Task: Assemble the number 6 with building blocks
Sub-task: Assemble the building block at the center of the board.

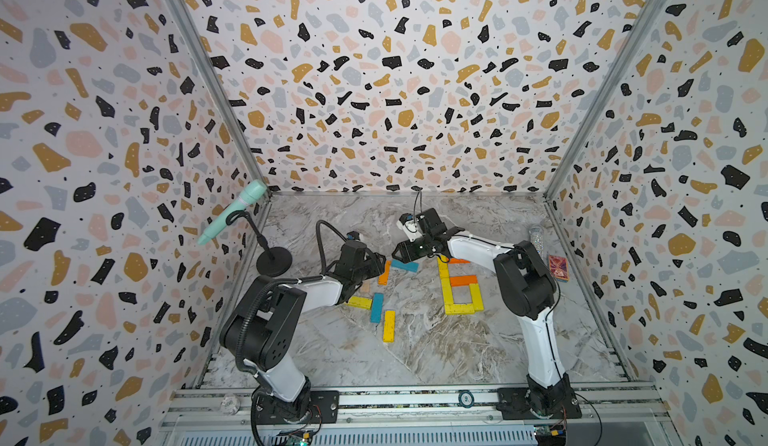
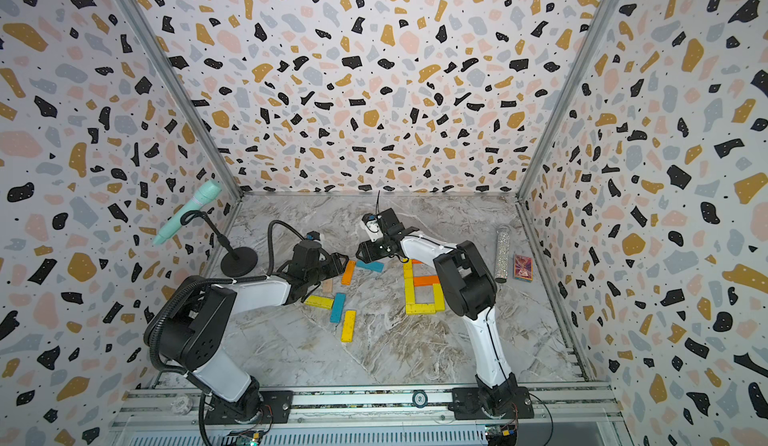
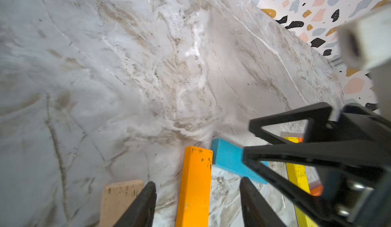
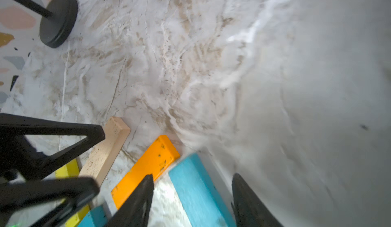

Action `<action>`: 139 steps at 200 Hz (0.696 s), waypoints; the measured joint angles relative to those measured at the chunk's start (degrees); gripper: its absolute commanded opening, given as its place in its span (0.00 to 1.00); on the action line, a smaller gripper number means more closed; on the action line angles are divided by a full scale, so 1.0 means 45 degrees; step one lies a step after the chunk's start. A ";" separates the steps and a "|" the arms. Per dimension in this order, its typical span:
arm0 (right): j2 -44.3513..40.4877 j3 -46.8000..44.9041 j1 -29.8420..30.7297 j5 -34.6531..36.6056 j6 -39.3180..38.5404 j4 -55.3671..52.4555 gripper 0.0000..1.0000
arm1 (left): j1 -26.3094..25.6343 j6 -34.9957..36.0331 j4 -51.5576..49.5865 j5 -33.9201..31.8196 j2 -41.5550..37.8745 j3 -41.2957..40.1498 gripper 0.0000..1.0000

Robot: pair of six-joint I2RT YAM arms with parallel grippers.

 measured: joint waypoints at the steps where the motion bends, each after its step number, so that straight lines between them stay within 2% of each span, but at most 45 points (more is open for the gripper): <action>1: -0.0053 -0.0049 -0.0005 0.0000 0.0015 0.0000 0.59 | 0.0000 -0.0005 0.0000 0.0000 0.0000 0.0000 0.50; 11: -0.0797 -0.0787 -0.0170 0.0092 0.0253 0.0068 0.55 | 0.0000 -0.0044 0.0010 0.0000 0.0063 0.0005 0.40; 39: -0.2059 -0.2210 -0.0359 0.0340 0.0840 0.0384 0.40 | 0.0000 0.0044 -0.0102 -0.0301 0.0374 0.0005 0.38; 87: -0.2239 -0.3565 -0.0044 0.0398 0.1530 0.0665 0.47 | 0.0024 0.0238 -0.0806 -0.1103 0.0719 0.0408 0.37; 139: -0.2059 -0.3599 0.0034 0.0384 0.1734 0.1039 0.48 | 0.0058 0.0447 -0.0874 -0.1574 0.1263 0.0879 0.37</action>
